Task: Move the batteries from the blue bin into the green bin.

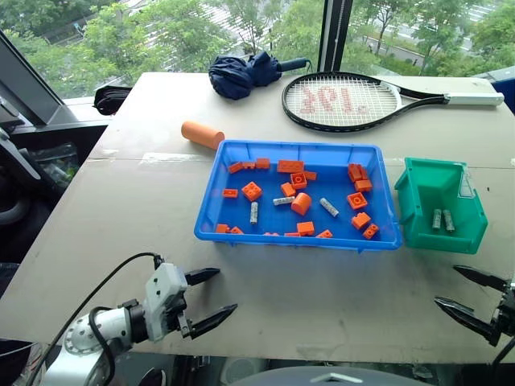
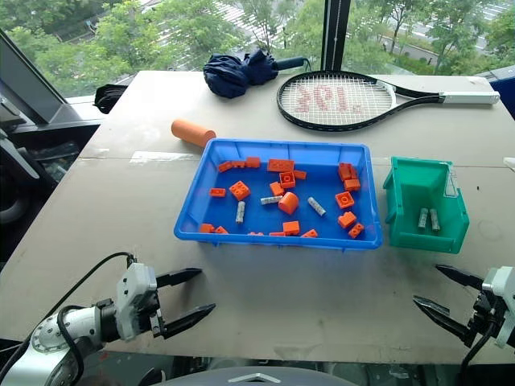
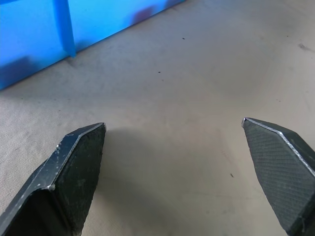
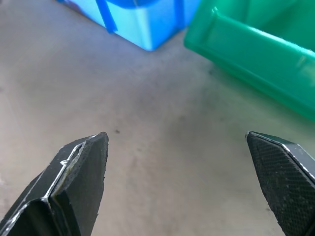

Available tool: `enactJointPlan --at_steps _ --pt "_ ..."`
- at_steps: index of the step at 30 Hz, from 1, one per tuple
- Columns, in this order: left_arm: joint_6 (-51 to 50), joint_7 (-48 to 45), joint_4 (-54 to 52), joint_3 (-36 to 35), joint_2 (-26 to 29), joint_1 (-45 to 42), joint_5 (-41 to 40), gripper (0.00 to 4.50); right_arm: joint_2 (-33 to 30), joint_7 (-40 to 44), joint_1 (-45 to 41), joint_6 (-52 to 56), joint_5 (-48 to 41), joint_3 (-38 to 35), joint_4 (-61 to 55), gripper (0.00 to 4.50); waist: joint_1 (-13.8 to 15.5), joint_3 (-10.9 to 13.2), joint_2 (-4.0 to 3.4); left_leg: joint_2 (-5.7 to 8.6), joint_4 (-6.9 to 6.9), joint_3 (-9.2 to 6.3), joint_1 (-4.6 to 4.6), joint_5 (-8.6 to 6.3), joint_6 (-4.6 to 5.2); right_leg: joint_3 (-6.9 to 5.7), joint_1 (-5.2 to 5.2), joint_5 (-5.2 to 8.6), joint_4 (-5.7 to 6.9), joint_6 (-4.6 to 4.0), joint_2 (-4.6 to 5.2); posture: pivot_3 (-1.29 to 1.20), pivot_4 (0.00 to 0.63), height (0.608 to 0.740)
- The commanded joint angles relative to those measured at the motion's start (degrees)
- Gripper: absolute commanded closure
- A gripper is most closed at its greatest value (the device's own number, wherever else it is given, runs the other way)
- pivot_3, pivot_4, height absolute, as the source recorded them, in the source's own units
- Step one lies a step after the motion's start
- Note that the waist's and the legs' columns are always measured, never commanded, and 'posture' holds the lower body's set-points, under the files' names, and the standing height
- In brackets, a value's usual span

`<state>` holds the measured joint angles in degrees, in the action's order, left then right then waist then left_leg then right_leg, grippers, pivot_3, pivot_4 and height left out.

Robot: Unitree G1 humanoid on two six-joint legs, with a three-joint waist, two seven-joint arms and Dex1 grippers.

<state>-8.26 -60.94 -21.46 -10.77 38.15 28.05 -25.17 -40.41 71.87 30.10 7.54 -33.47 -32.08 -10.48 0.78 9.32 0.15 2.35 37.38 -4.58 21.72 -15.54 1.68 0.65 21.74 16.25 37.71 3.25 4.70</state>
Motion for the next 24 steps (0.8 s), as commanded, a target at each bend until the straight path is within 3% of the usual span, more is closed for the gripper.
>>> enactJointPlan --at_steps 1,4,8,16,18,24 --pt "-0.5 -1.6 -2.3 -2.1 1.5 -1.1 -3.7 0.0 -2.3 -3.2 -1.2 5.3 -5.4 -2.2 -9.4 0.03 0.0 0.0 0.03 0.0 0.0 0.0 -0.01 0.0 0.0 0.01 -0.01 0.0 0.0 0.0 0.0 0.0 0.15 0.74" --pt "-2.7 -3.0 -4.5 -3.7 3.9 -4.1 -7.5 0.0 -4.6 -9.6 -5.0 12.3 -7.6 0.1 -15.8 0.03 0.0 0.0 0.05 -0.04 0.04 -0.01 -0.01 0.0 0.0 -0.03 -0.01 0.0 0.03 -0.01 -0.02 0.0 0.15 0.74" --pt "-7.0 -3.3 -7.5 -6.8 8.2 -10.4 -12.7 0.0 -5.4 -20.4 -18.1 22.0 -12.5 7.5 -22.0 0.03 -0.1 0.0 0.11 -0.03 0.07 -0.03 0.04 0.01 0.0 -0.1 0.02 -0.06 0.02 0.06 -0.04 0.0 0.15 0.74" --pt "-15.1 -4.6 -8.8 -11.2 17.4 -21.6 -19.6 0.0 -6.6 -30.2 -46.2 34.7 0.1 31.2 -17.3 0.03 -0.4 0.1 0.17 -0.01 0.02 -0.02 0.31 0.02 -0.03 -0.12 0.41 -0.14 0.07 0.2 -0.15 0.0 0.15 0.74" --pt "-16.4 -3.6 -7.8 -10.9 19.0 -24.9 -18.8 0.0 -4.0 -32.0 -54.3 40.2 2.6 38.2 -14.2 0.03 -0.5 0.2 0.21 -0.01 0.02 -0.04 0.33 0.05 -0.06 -0.14 0.47 -0.14 0.14 0.2 -0.17 0.0 0.15 0.74" --pt "-19.7 -3.0 -6.0 -10.7 22.1 -30.0 -17.2 0.0 2.1 -33.7 -67.5 48.1 9.7 51.0 -4.5 0.03 -1.4 0.2 0.27 0.0 0.07 -0.06 0.99 0.22 -0.36 -0.15 1.12 -0.16 0.22 0.23 -0.25 0.0 0.15 0.74"
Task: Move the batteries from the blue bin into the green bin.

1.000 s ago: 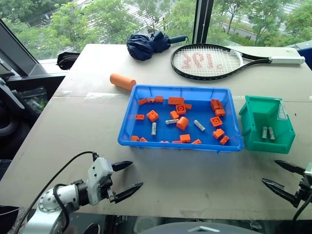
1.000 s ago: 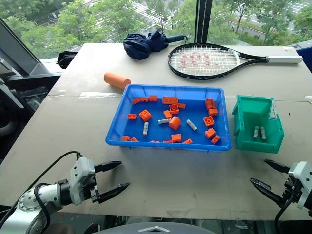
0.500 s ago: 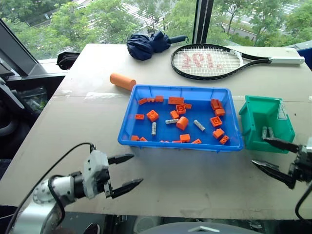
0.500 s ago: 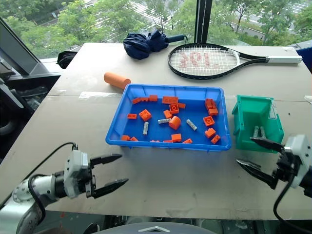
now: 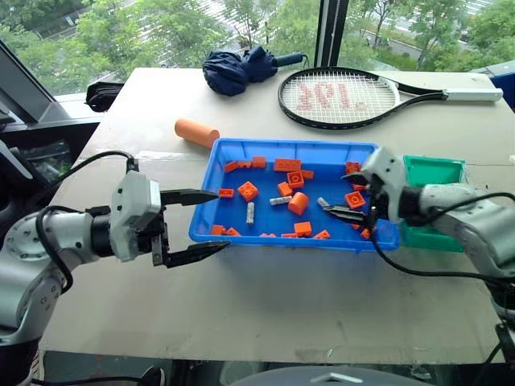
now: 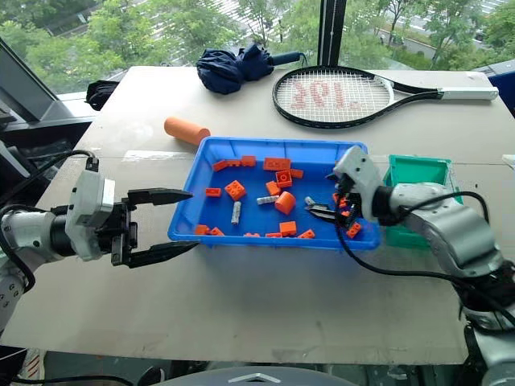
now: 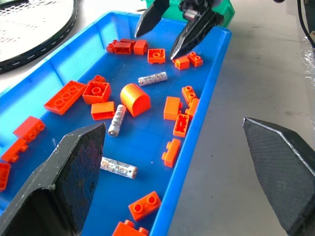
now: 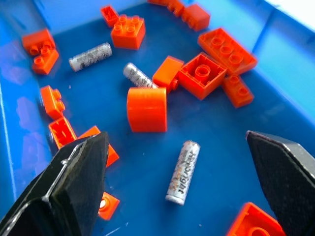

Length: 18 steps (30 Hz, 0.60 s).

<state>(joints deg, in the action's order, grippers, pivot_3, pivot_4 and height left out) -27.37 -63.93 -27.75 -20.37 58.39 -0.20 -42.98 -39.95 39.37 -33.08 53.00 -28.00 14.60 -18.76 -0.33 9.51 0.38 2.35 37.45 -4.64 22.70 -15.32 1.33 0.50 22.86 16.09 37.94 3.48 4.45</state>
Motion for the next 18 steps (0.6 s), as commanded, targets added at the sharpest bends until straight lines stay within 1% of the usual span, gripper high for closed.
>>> enactJointPlan --at_steps 1,3,4,5,6,7,8,9,11,13,16,17,18 --pt "-0.5 -0.3 0.6 -1.1 2.1 -2.1 1.2 0.0 2.4 -1.4 -5.7 2.7 5.6 5.8 5.3 0.03 -0.5 0.0 0.06 0.01 0.01 0.03 0.07 0.01 -0.01 0.03 0.12 0.0 0.03 0.0 0.0 0.0 0.15 0.74" --pt "-0.7 -0.7 1.1 -1.2 2.6 -3.1 1.5 0.0 3.1 -1.3 -7.4 3.1 8.0 8.5 6.5 0.54 -0.4 0.0 0.05 0.03 -0.01 0.06 0.18 0.02 -0.04 0.07 0.25 -0.01 0.06 0.0 0.01 0.0 0.15 0.74" --pt "-0.8 -1.0 1.3 -1.1 2.9 -3.6 1.5 0.0 3.2 -1.0 -7.7 3.0 8.9 9.6 6.7 0.59 -0.5 0.0 0.06 0.04 -0.05 0.05 0.2 0.02 -0.04 0.07 0.28 -0.01 0.05 0.01 0.02 0.0 0.15 0.74" --pt "-1.0 -1.3 1.6 -1.0 3.2 -4.1 1.4 0.0 3.3 -0.7 -7.9 2.9 9.9 10.6 6.8 1.17 -0.5 0.0 0.06 0.03 -0.05 0.05 0.22 0.03 -0.04 0.08 0.33 -0.01 0.08 0.01 0.02 0.0 0.15 0.74" --pt "-1.6 -1.6 1.9 -0.9 3.5 -4.5 1.3 0.0 3.4 -0.5 -8.0 2.7 10.8 11.3 7.0 1.37 -0.5 0.0 0.06 0.03 -0.05 0.04 0.22 0.03 -0.06 0.08 0.34 -0.01 0.1 0.01 0.01 0.0 0.15 0.74" --pt "-1.6 -2.0 2.3 -0.7 3.7 -4.9 1.3 0.0 3.3 -0.3 -8.0 2.3 11.7 11.9 7.2 1.97 -0.5 0.0 0.05 0.02 -0.04 0.03 0.22 0.05 -0.08 0.07 0.34 -0.01 0.13 0.01 0.0 0.0 0.15 0.74" --pt "-1.7 -2.4 2.6 -0.6 3.9 -5.3 1.3 0.0 3.3 -0.2 -7.9 2.1 12.3 12.1 7.1 2.38 -0.6 0.0 0.04 0.02 -0.04 0.03 0.2 0.06 -0.11 0.08 0.34 -0.01 0.17 0.0 -0.01 0.0 0.15 0.74" --pt "-1.7 -2.7 2.8 -0.4 3.9 -5.7 1.4 0.0 3.6 -0.2 -7.7 2.2 12.5 11.8 6.9 3.01 -0.6 0.0 0.05 0.02 -0.04 0.04 0.18 0.07 -0.11 0.09 0.34 -0.01 0.2 0.0 -0.01 0.0 0.15 0.74" --pt "-1.7 -3.2 3.0 0.4 3.7 -7.0 1.2 0.0 4.2 -0.2 -7.5 2.8 12.4 10.7 6.3 3.95 -0.6 0.0 0.05 0.02 -0.01 0.04 0.17 0.07 -0.12 0.1 0.34 -0.01 0.27 0.0 -0.2 0.0 0.15 0.74" --pt "-1.8 -3.5 3.3 1.6 3.3 -8.6 0.9 0.0 4.8 -0.6 -7.4 4.0 11.9 9.2 5.0 4.38 -0.6 0.0 0.06 0.02 0.01 0.03 0.16 0.08 -0.14 0.14 0.34 -0.02 0.33 0.0 -0.25 0.0 0.15 0.74" --pt "-1.4 -3.0 4.2 4.4 2.4 -12.6 1.9 0.0 6.9 -2.6 -7.3 10.0 8.4 2.5 1.1 4.38 -0.5 0.0 0.06 0.02 0.04 0.04 0.16 0.1 -0.16 0.18 0.39 -0.02 0.47 0.0 -0.25 0.0 0.15 0.74" --pt "-2.3 -2.1 4.2 5.3 1.3 -15.4 0.7 0.0 7.3 -3.6 -7.8 14.2 6.7 -2.2 -1.6 4.38 -0.4 0.0 0.07 0.02 0.05 0.05 0.17 0.11 -0.17 0.21 0.43 -0.02 0.55 0.0 -0.25 0.0 0.15 0.74" --pt "-3.0 -1.4 4.1 6.0 0.6 -17.5 -0.3 0.0 7.6 -4.4 -8.3 17.3 5.5 -5.5 -3.5 4.38 -0.3 0.0 0.08 0.02 0.07 0.03 0.18 0.12 -0.19 0.2 0.46 -0.02 0.62 0.0 -0.25 0.0 0.15 0.74"
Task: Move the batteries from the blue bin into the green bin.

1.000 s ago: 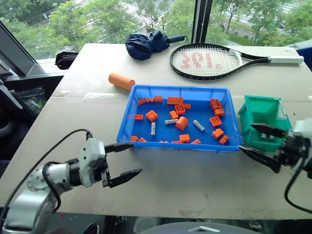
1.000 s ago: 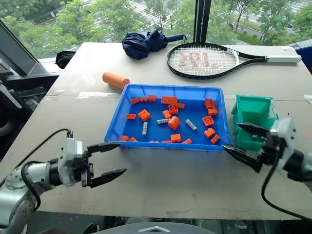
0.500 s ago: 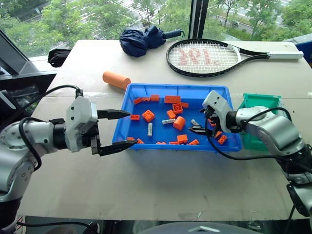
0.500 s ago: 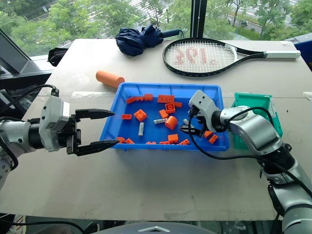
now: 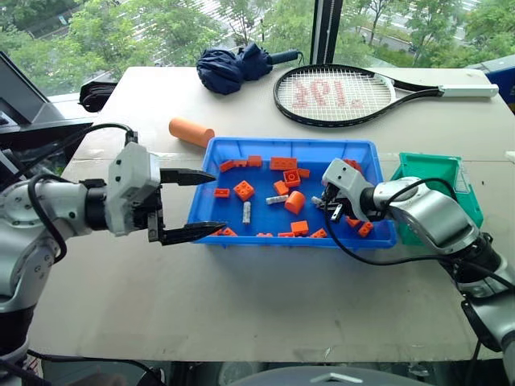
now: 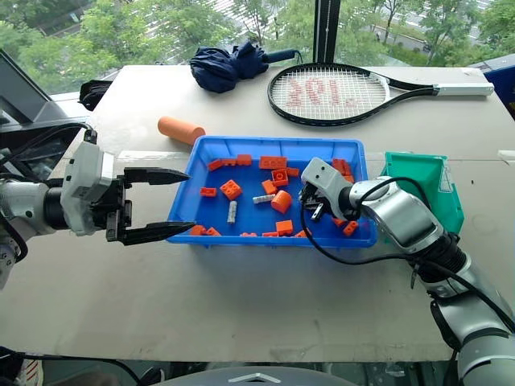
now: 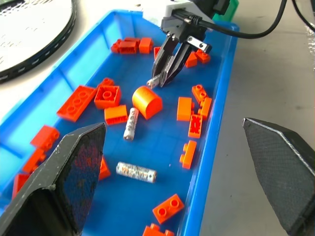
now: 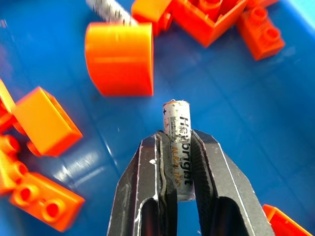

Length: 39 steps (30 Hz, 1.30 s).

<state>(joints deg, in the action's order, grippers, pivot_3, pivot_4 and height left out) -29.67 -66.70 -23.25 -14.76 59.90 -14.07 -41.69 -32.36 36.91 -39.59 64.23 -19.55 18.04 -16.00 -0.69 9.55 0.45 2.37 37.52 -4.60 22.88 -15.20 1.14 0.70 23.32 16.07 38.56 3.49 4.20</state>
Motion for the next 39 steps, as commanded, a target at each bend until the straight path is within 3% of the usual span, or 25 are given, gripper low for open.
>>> enactJointPlan --at_steps 1,4,9,12,17,19,20,22,25,29,33,39 --pt "-1.4 2.1 -0.4 1.2 -1.9 -5.7 -2.4 0.0 -0.3 -2.5 -2.3 8.9 -3.9 -12.2 -8.2 4.38 0.1 0.0 0.03 0.01 0.01 0.0 0.06 0.02 -0.03 0.02 0.09 0.0 0.08 0.0 0.0 0.0 0.15 0.74" --pt "-3.1 3.4 0.1 3.8 -4.9 -10.9 -3.6 0.0 -3.3 -2.9 -3.4 16.4 -6.0 -20.8 -12.8 4.38 0.1 0.0 0.04 0.04 0.16 0.01 0.1 0.02 -0.03 0.02 0.13 0.0 0.27 0.0 -0.02 0.0 0.15 0.74" --pt "-6.3 3.4 1.6 6.9 -8.6 -17.2 -5.5 0.0 -14.4 -1.4 0.8 21.8 -7.4 -32.4 -15.6 4.38 -0.1 0.0 0.09 0.05 0.32 0.04 0.1 -0.04 0.09 -0.04 0.11 0.0 0.36 0.01 -0.08 0.0 0.15 0.74" --pt "-6.6 2.6 2.6 8.4 -9.6 -19.5 -4.8 0.0 -19.1 -0.6 6.7 20.2 -7.2 -36.2 -14.1 4.38 -0.2 0.0 0.09 0.01 0.34 0.13 0.08 -0.09 0.19 -0.03 0.11 0.0 0.37 0.01 -0.14 0.0 0.15 0.74" --pt "-6.2 1.6 3.4 9.8 -9.9 -20.4 -3.0 0.0 -20.9 -0.6 13.5 14.6 -6.5 -37.1 -9.6 4.38 -0.9 0.0 0.07 -0.07 0.43 0.37 -0.03 -0.11 0.24 0.16 0.1 -0.02 0.51 0.03 -0.18 0.0 0.15 0.74" --pt "-6.1 1.5 3.4 9.9 -9.8 -20.2 -2.6 0.0 -21.5 -0.8 15.1 10.9 -5.5 -36.2 -7.6 4.38 -1.1 0.0 0.08 -0.08 0.5 0.36 -0.01 -0.12 0.24 0.15 0.1 -0.02 0.55 0.03 -0.19 0.0 0.15 0.74" --pt "-6.1 1.4 3.5 9.6 -9.6 -19.8 -2.5 0.0 -21.9 -0.8 15.8 9.1 -5.0 -35.7 -6.6 3.52 -1.1 0.0 0.07 -0.08 0.53 0.36 0.0 -0.12 0.24 0.15 0.1 -0.02 0.55 0.04 -0.19 0.0 0.15 0.74" --pt "-6.1 0.9 3.5 9.0 -8.6 -18.7 -2.0 0.0 -22.9 -0.5 16.5 6.0 -4.4 -34.8 -5.5 2.78 -1.1 0.0 0.07 -0.08 0.56 0.36 0.02 -0.12 0.24 0.14 0.1 -0.02 0.54 0.05 -0.18 0.0 0.15 0.74" --pt "-5.4 0.3 4.3 6.5 -6.7 -15.3 -1.1 0.0 -22.8 -0.2 13.9 2.6 -4.6 -32.8 -4.9 1.17 -1.5 0.0 0.07 -0.08 0.56 0.36 0.02 -0.11 0.23 0.16 0.1 -0.03 0.53 0.06 -0.19 0.0 0.15 0.74" --pt "-1.7 -2.2 6.6 3.9 -2.6 -8.9 3.4 0.0 -19.8 0.9 7.7 1.0 -6.5 -26.9 -6.0 1.17 -1.9 0.0 0.02 -0.18 0.56 0.36 -0.01 -0.11 0.23 0.2 0.12 -0.03 0.54 0.05 -0.25 0.0 0.15 0.74" --pt "1.6 -4.2 10.0 -1.0 0.9 -2.9 6.2 0.0 -11.9 2.6 0.1 -0.2 -8.4 -16.9 -7.2 1.17 -1.9 0.0 0.02 -0.39 0.53 0.4 -0.02 -0.11 0.22 0.2 0.13 -0.09 0.45 -0.06 -0.34 0.0 0.15 0.74" --pt "4.5 -5.2 11.1 -8.0 2.8 6.5 9.4 0.0 -0.8 6.1 -8.9 -9.4 -3.0 -0.3 1.0 1.17 -1.1 0.1 0.02 -0.33 0.54 0.24 0.17 -0.02 0.04 0.14 0.16 -0.1 0.33 -0.07 -0.22 0.0 0.15 0.74"
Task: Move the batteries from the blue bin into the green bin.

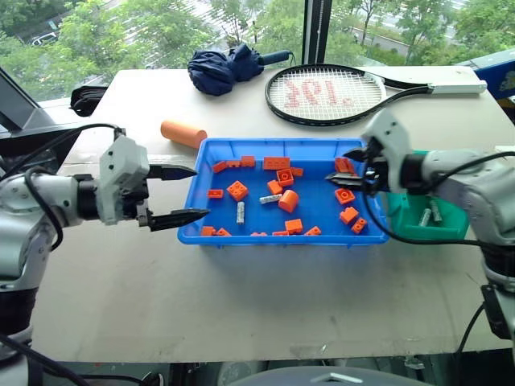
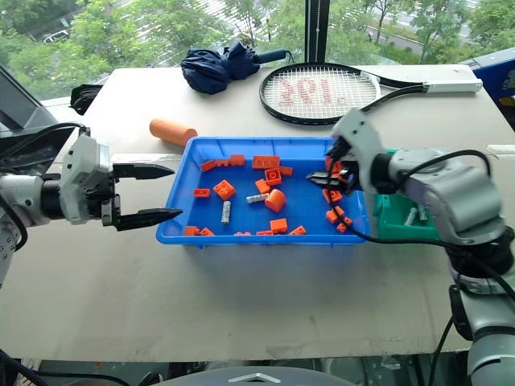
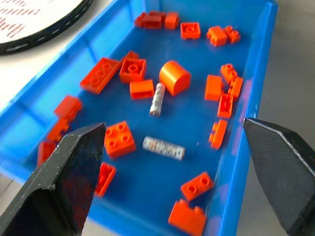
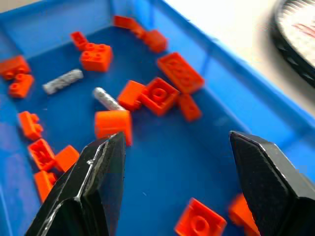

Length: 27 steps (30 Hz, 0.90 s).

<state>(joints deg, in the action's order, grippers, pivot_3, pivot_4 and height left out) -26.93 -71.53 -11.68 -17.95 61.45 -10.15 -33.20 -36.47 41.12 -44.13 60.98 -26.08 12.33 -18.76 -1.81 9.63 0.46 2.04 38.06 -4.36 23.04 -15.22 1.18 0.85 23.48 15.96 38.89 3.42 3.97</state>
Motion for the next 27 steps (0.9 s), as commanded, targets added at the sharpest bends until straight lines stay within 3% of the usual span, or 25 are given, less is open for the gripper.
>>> enactJointPlan --at_steps 1,4,13,27 --pt "1.7 -0.2 -0.7 -5.9 1.2 3.8 1.1 0.0 5.8 2.8 -6.3 -8.4 4.9 8.3 6.6 1.17 -0.1 0.0 0.03 0.01 0.04 0.01 0.01 0.0 0.0 0.02 0.03 -0.01 -0.02 0.01 0.05 0.0 0.15 0.74" --pt "1.4 0.4 -2.2 -8.2 0.7 6.2 0.8 0.0 10.2 5.7 -10.6 -15.4 10.1 15.0 14.4 1.17 -0.5 0.0 0.05 0.0 0.05 0.08 -0.03 0.0 -0.01 0.03 0.04 -0.08 0.01 0.03 0.05 0.0 0.15 0.74" --pt "0.8 1.6 -3.5 -11.9 -0.1 9.5 0.4 0.0 17.9 15.0 -17.9 -25.8 19.5 24.7 31.7 1.17 -0.6 0.0 0.05 -0.01 0.03 0.06 -0.02 0.02 -0.08 -0.03 0.14 -0.09 0.05 0.02 0.06 0.0 0.15 0.74" --pt "-2.9 -1.3 -3.7 -13.7 1.7 11.2 -1.4 0.0 27.3 24.2 -25.2 -33.4 29.2 26.5 50.8 1.17 -0.7 0.0 0.02 -0.05 -0.05 0.05 -0.04 -0.01 -0.17 -0.02 0.21 -0.1 0.05 0.0 0.04 0.0 0.15 0.74"
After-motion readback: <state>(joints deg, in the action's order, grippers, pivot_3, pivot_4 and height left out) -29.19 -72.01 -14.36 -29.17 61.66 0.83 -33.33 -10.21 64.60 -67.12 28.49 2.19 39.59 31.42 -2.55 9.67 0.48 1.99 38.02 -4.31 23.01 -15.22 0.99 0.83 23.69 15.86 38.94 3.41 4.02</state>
